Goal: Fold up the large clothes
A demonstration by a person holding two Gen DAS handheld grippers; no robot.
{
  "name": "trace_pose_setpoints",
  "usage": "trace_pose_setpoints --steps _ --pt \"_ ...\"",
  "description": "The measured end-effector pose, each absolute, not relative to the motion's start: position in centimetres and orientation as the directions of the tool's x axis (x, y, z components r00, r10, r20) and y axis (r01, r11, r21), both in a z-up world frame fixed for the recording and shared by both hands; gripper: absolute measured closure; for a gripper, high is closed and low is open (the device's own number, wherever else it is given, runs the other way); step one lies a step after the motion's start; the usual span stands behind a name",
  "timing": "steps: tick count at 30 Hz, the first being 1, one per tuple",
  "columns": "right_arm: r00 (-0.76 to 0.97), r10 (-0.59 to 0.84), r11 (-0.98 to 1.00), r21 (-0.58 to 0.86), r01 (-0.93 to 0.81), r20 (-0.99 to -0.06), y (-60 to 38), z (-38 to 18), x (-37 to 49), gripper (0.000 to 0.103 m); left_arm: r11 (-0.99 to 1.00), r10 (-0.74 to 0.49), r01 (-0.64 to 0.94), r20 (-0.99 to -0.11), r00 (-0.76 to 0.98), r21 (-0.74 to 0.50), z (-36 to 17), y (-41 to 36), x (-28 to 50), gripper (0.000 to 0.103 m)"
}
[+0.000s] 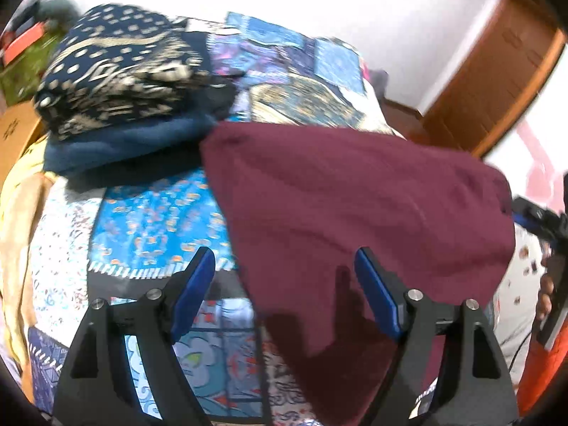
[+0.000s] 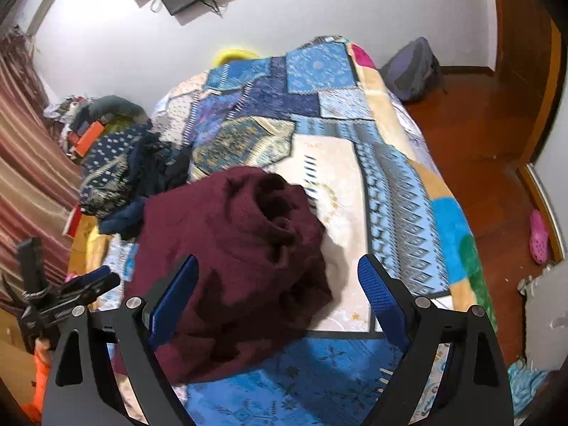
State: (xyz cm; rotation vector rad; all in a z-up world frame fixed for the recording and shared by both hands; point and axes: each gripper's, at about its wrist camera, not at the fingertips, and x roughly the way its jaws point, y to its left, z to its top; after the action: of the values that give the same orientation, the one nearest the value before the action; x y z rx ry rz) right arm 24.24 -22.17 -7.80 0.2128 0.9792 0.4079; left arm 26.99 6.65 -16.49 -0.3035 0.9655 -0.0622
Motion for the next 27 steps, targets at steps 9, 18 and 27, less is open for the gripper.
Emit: trace_pose_setpoints --steps 9,18,27 --pt "0.344 0.493 0.870 0.457 -0.185 -0.799 -21.4 -11.3 26.7 0.012 0.856 -0.365 -0.169 -0.803 0.471 -0.488 -20.7 9.1 28.3 0.023" --pt "0.226 0.636 0.764 0.642 -0.053 -0.738 -23.6 -15.4 26.5 0.000 0.701 -0.548 -0.237 -0.720 0.426 -0.673 -24.5 9.5 30.0 0.022" --pt "0.181 0.717 0.682 0.731 0.020 -0.673 -23.6 -16.8 27.5 0.000 0.665 -0.586 -0.242 -0.695 0.417 -0.706 -25.1 8.7 32.5 0.020"
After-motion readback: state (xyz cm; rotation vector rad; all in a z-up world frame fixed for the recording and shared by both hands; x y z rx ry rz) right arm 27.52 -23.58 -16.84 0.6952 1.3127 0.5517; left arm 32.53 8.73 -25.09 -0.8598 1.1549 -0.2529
